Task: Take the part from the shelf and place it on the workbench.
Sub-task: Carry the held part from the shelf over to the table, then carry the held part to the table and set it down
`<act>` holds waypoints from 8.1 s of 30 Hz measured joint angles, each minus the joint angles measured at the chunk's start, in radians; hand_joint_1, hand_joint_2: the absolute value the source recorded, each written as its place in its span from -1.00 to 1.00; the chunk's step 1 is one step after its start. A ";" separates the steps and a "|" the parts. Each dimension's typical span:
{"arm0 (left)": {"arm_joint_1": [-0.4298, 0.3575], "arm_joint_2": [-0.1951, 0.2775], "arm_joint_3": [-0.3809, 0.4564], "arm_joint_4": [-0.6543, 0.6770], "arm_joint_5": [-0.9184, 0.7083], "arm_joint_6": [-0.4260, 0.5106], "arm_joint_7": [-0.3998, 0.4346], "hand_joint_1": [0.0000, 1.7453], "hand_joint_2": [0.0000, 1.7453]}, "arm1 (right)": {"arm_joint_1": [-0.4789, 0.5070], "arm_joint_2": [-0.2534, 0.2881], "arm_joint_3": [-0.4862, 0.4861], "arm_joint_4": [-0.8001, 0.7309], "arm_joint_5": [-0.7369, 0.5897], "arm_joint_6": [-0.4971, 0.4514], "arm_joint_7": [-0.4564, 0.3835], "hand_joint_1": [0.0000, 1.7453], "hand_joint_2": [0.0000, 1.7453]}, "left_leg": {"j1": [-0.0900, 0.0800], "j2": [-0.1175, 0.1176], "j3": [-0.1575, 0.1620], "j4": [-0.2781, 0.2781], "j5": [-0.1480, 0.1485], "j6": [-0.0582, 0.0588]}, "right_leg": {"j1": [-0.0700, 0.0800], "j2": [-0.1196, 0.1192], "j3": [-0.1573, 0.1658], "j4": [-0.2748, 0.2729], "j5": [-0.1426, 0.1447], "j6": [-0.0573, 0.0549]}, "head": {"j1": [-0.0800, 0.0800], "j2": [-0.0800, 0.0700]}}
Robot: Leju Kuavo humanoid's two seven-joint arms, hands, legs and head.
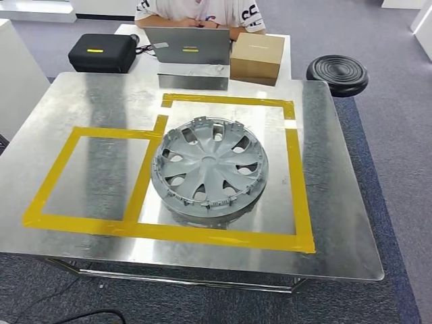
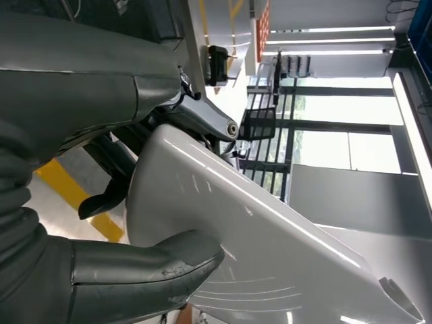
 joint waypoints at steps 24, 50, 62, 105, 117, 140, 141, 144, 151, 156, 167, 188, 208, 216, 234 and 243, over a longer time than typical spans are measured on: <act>-0.001 -0.027 0.034 0.000 -0.027 -0.030 0.026 0.92 1.00 | -0.001 0.002 -0.003 -0.001 0.001 0.003 0.005 -1.00 1.00 | -0.015 0.001 -0.067 0.137 -0.085 0.022 | 0.008 -0.006 0.014 -0.008 -0.012 -0.015 | -0.004 0.000; -0.017 -0.026 0.124 0.033 -0.042 -0.132 0.096 0.92 1.00 | 0.000 0.000 -0.003 -0.001 0.005 0.006 0.006 -1.00 1.00 | -0.015 0.003 0.030 -0.055 0.016 0.037 | 0.013 -0.001 0.009 0.006 -0.020 0.006 | 0.009 0.000; -0.061 -0.028 0.216 0.095 0.004 -0.214 0.181 0.92 1.00 | 0.004 0.000 -0.003 -0.001 0.007 0.003 0.013 -1.00 1.00 | -0.023 0.005 0.013 -0.034 0.024 0.043 | 0.020 -0.002 0.009 0.001 -0.019 -0.014 | 0.004 0.000; -0.303 0.166 0.642 0.631 0.002 -0.384 0.267 0.92 1.00 | -0.013 -0.025 0.013 0.005 0.046 0.001 -0.014 -1.00 1.00 | -0.014 0.009 0.035 -0.073 0.029 0.063 | 0.014 -0.005 -0.094 0.179 -0.060 0.027 | 0.019 0.000; -0.325 0.222 0.602 0.669 0.007 -0.457 0.197 0.92 1.00 | -0.023 -0.031 0.022 0.012 0.056 0.004 -0.039 -1.00 1.00 | -0.015 0.010 -0.092 0.196 -0.105 0.015 | 0.013 -0.003 -0.005 -0.008 0.003 -0.025 | 0.007 0.000; -0.346 0.244 0.416 0.669 -0.014 -0.407 0.189 0.92 1.00 | -0.027 -0.041 0.047 0.014 0.062 0.013 -0.034 -1.00 1.00 | -0.020 0.004 0.026 -0.058 0.020 0.049 | 0.018 -0.003 -0.011 0.006 -0.005 0.009 | 0.010 0.000; -0.350 0.248 0.408 0.675 -0.015 -0.404 0.189 0.92 1.00 | -0.026 -0.041 0.047 0.014 0.066 0.014 -0.031 -1.00 1.00 | -0.019 0.004 0.026 -0.059 0.022 0.044 | 0.018 -0.003 -0.011 0.005 -0.005 0.007 | 0.010 0.000; -0.361 0.261 0.377 0.700 -0.025 -0.393 0.185 0.92 1.00 | -0.024 -0.042 0.048 0.015 0.075 0.016 -0.022 -1.00 1.00 | -0.017 0.005 0.021 -0.050 0.011 0.029 | 0.016 -0.002 -0.011 0.000 0.000 -0.008 | 0.009 0.000; -0.378 0.276 0.331 0.765 -0.028 -0.371 0.179 0.92 1.00 | -0.019 -0.045 0.055 0.015 0.075 0.021 -0.013 -1.00 1.00 | -0.015 0.006 -0.104 0.190 -0.063 0.017 | 0.013 -0.001 -0.009 -0.004 0.001 -0.022 | 0.004 0.000; -0.393 0.289 0.311 0.795 -0.011 -0.344 0.175 0.92 1.00 | -0.019 -0.047 0.061 0.016 0.075 0.022 -0.012 -1.00 1.00 | -0.017 0.006 0.004 -0.054 0.035 0.029 | 0.021 0.001 -0.010 0.001 -0.005 -0.005 | 0.005 0.000; -0.411 0.305 0.296 0.865 0.009 -0.314 0.172 0.92 1.00 | -0.014 -0.053 0.066 0.021 0.076 0.024 -0.009 -1.00 1.00 | -0.014 0.007 0.013 -0.060 0.032 0.065 | 0.015 -0.004 -0.114 0.202 -0.071 0.021 | 0.014 0.000; -0.464 0.333 0.281 0.948 0.011 -0.305 0.160 0.92 1.00 | -0.015 -0.058 0.070 0.023 0.076 0.023 -0.010 -1.00 1.00 | -0.016 0.005 0.004 -0.056 0.035 0.029 | 0.019 0.000 -0.016 0.002 0.001 -0.001 | 0.001 0.000; -0.481 0.350 0.265 0.975 -0.002 -0.299 0.158 0.98 1.00 | -0.015 -0.060 0.071 0.028 0.075 0.022 -0.012 -1.00 -1.00 | -0.017 0.005 -0.028 0.016 -0.013 0.023 | 0.011 -0.002 -0.010 -0.007 0.007 -0.017 | 0.005 0.000; -0.496 0.353 0.259 0.990 0.000 -0.273 0.157 -1.00 1.00 | -0.015 -0.060 0.071 0.028 0.075 0.021 -0.012 -1.00 -1.00 | -0.016 0.007 -0.025 0.013 0.026 0.022 | 0.014 -0.002 -0.011 -0.004 0.005 -0.015 | 0.002 0.000; -0.529 0.356 0.254 1.025 -0.014 -0.218 0.169 -1.00 1.00 | -0.016 -0.060 0.072 0.030 0.075 0.020 -0.006 -1.00 -1.00 | -0.021 0.004 0.012 -0.064 0.039 0.046 | 0.018 -0.002 -0.013 -0.001 0.004 0.009 | 0.016 0.000; -0.543 0.365 0.248 1.067 -0.019 -0.213 0.175 -1.00 -0.50 | -0.015 -0.060 0.072 0.030 0.075 0.020 -0.005 -1.00 -1.00 | -0.016 0.006 -0.119 0.213 -0.079 0.017 | 0.012 -0.003 -0.015 -0.009 0.012 -0.020 | 0.010 0.000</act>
